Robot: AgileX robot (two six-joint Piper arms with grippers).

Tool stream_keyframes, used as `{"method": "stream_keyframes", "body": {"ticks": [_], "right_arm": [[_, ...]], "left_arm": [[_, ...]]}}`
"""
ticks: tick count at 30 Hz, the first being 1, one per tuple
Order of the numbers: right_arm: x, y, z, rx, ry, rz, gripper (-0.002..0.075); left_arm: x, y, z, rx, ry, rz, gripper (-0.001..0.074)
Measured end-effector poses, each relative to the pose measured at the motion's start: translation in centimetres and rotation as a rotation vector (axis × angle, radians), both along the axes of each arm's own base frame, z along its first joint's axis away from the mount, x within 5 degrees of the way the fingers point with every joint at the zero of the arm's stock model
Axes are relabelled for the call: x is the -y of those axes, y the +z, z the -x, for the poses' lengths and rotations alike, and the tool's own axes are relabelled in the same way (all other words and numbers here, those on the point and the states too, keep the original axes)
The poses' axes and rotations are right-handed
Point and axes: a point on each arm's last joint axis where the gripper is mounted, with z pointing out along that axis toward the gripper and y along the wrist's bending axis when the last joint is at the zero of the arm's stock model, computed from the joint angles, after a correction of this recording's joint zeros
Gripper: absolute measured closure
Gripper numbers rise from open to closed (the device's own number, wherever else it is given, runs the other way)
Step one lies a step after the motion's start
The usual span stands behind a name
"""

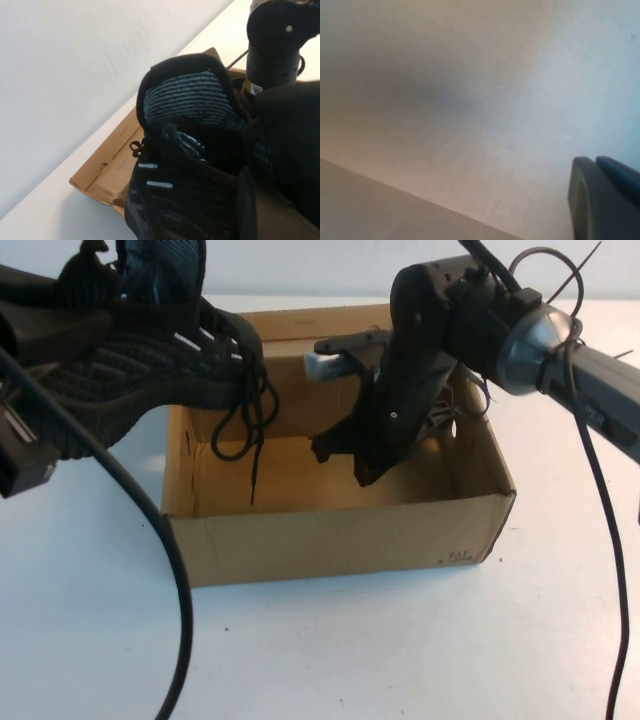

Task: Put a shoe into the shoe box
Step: Hand over the shoe

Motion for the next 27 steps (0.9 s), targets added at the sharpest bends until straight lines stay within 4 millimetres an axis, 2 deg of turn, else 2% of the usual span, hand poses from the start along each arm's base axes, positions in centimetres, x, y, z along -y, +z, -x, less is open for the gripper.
{"method": "stream_keyframes", "body": {"ticks": [4, 8, 12, 16, 20, 27], "right_arm": [[0.9, 0.2, -0.3, 0.059, 0.050, 0.082, 0.0742], [2.1, 1.6, -0.2, 0.130, 0.066, 0.161, 0.0742], [2.6, 3.5, 1.1, 0.138, 0.062, 0.125, 0.0742], [2.9, 4.2, 2.4, 0.113, 0.060, 0.094, 0.0742], [3.3, 3.8, 2.9, 0.093, 0.050, 0.106, 0.0742], [3.7, 0.8, 3.9, -0.014, 0.039, 0.148, 0.0742]], "left_arm": [[0.0, -0.1, 0.1, -0.011, -0.004, -0.006, 0.0666], [0.0, -0.1, 0.1, -0.016, -0.005, -0.007, 0.0666], [0.0, -0.1, 0.1, -0.017, -0.004, -0.005, 0.0666], [0.0, -0.1, 0.1, -0.019, -0.004, -0.002, 0.0666], [0.0, -0.2, 0.1, -0.021, -0.005, -0.002, 0.0666], [0.0, -0.2, 0.1, -0.025, -0.004, 0.001, 0.0666]]}}
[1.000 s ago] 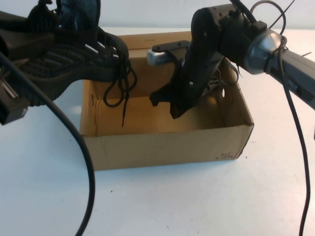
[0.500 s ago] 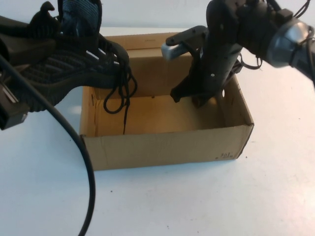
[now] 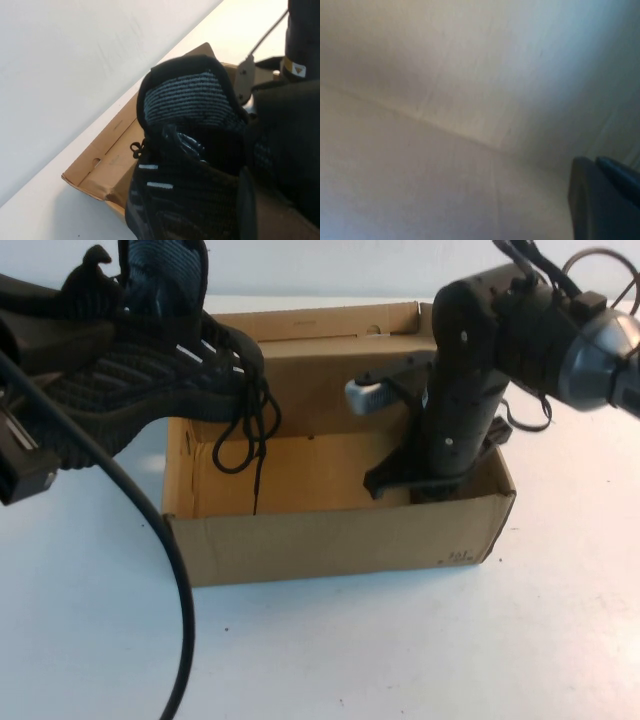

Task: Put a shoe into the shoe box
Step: Hand over the shoe

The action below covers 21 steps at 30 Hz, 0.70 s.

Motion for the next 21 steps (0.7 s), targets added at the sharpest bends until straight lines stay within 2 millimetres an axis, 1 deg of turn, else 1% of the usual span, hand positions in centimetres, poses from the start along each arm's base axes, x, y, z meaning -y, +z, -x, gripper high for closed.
{"method": "stream_keyframes", "body": {"ticks": [4, 7, 12, 15, 17, 21], "right_arm": [[-0.4, -1.2, 0.8, -0.082, -0.026, -0.052, 0.0742], [-0.9, -1.4, 1.5, -0.140, -0.045, -0.119, 0.0742], [-1.1, -1.3, 1.8, -0.160, -0.055, -0.151, 0.0742], [-0.9, -0.4, 2.0, -0.136, -0.051, -0.156, 0.0742], [-0.6, 0.6, 2.2, -0.100, -0.026, -0.154, 0.0742], [-0.2, 3.5, 2.5, 0.062, 0.115, -0.193, 0.0742]], "left_arm": [[0.0, 0.0, 0.0, -0.001, 0.001, 0.002, 0.0667], [0.0, 0.0, 0.0, -0.001, 0.001, 0.002, 0.0666], [0.0, 0.0, 0.0, -0.001, 0.001, 0.002, 0.0667], [0.0, 0.0, 0.0, -0.001, 0.001, 0.002, 0.0666], [0.0, 0.0, 0.0, -0.001, 0.001, 0.002, 0.0666], [0.0, 0.0, 0.0, -0.001, 0.001, 0.002, 0.0666]]}}
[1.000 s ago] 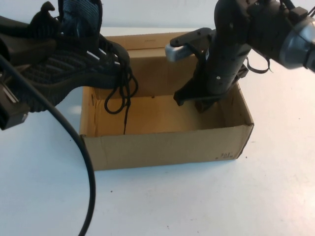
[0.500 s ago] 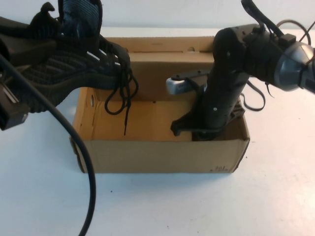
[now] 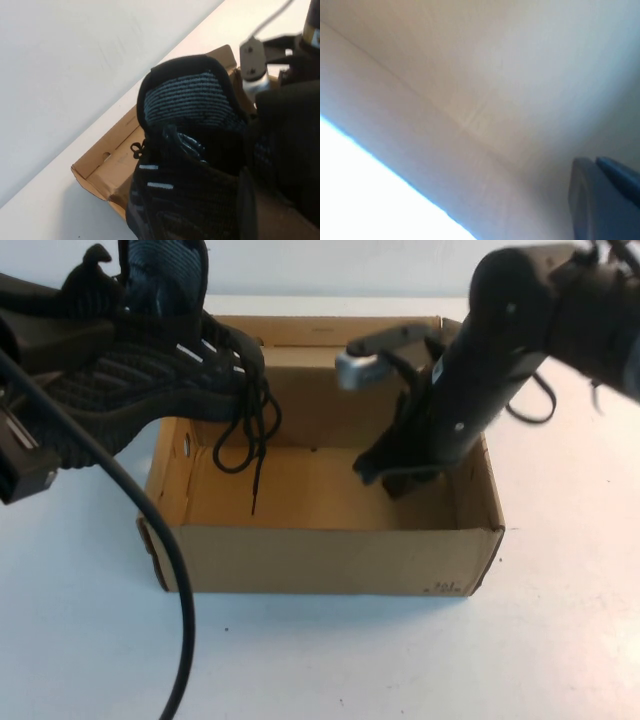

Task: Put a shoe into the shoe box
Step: Hand over the shoe

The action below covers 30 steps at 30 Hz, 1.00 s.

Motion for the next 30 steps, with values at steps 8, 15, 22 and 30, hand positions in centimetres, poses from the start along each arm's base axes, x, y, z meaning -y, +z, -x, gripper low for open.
{"method": "stream_keyframes", "body": {"ticks": [8, 15, 22, 30], "right_arm": [[0.9, 6.5, 1.5, 0.413, 0.341, -0.048, 0.0742], [0.7, 10.1, 3.4, 0.650, 0.594, -0.128, 0.0742], [0.9, 11.6, 4.6, 0.730, 0.727, -0.197, 0.0742], [6.5, 12.9, 3.1, 0.695, 0.686, -0.403, 0.0742]], "left_arm": [[0.2, 0.1, 0.1, 0.003, -0.017, 0.018, 0.0667], [0.8, 0.0, -0.2, 0.006, -0.082, 0.016, 0.0667], [2.0, -1.5, -1.9, -0.063, -0.137, -0.043, 0.0667], [3.0, -1.6, -2.3, -0.047, -0.224, -0.016, 0.0667]]}}
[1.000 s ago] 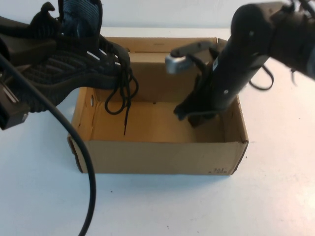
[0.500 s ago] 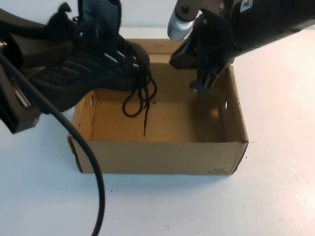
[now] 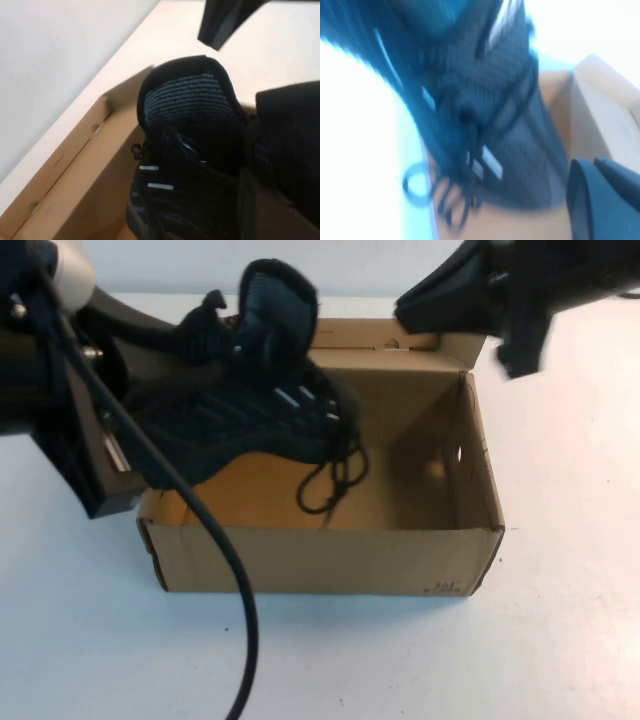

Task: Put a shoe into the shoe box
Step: Hand over the shoe

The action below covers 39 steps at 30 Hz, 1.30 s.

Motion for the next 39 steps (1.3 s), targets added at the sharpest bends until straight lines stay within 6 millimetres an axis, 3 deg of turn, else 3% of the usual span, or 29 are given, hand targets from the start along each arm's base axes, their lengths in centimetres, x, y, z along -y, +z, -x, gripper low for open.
{"method": "stream_keyframes", "body": {"ticks": [4, 7, 12, 15, 20, 23, 31, 39], "right_arm": [[3.1, 1.2, -0.8, -0.015, -0.010, -0.158, 0.0743], [4.2, 1.3, -1.1, -0.034, -0.056, -0.173, 0.0742], [3.3, 0.5, -0.7, -0.050, -0.036, -0.075, 0.0730], [2.4, 0.0, -0.3, -0.063, -0.016, -0.019, 0.0671], [2.3, -0.3, -0.3, -0.126, -0.059, 0.003, 0.0447], [2.4, -0.3, -0.3, -0.173, -0.095, -0.004, 0.0358], [1.4, -0.9, 0.2, -0.220, -0.124, 0.071, 0.0316], [1.6, 1.6, 2.8, -0.115, -0.088, 0.064, 0.0333]], "left_arm": [[0.7, 0.2, 0.0, -0.006, -0.060, 0.061, 0.0667], [1.1, 0.2, -0.1, -0.020, -0.086, 0.097, 0.0667], [1.7, -0.2, -0.8, -0.073, -0.099, 0.140, 0.0668], [2.2, -0.7, -1.5, -0.126, -0.102, 0.165, 0.0668], [2.7, -1.5, -2.3, -0.186, -0.106, 0.164, 0.0668], [2.7, -1.6, -2.3, -0.195, -0.106, 0.166, 0.0668], [2.7, -1.6, -2.3, -0.200, -0.112, 0.163, 0.0668], [2.7, -1.7, -2.2, -0.203, -0.116, 0.160, 0.0668]]}}
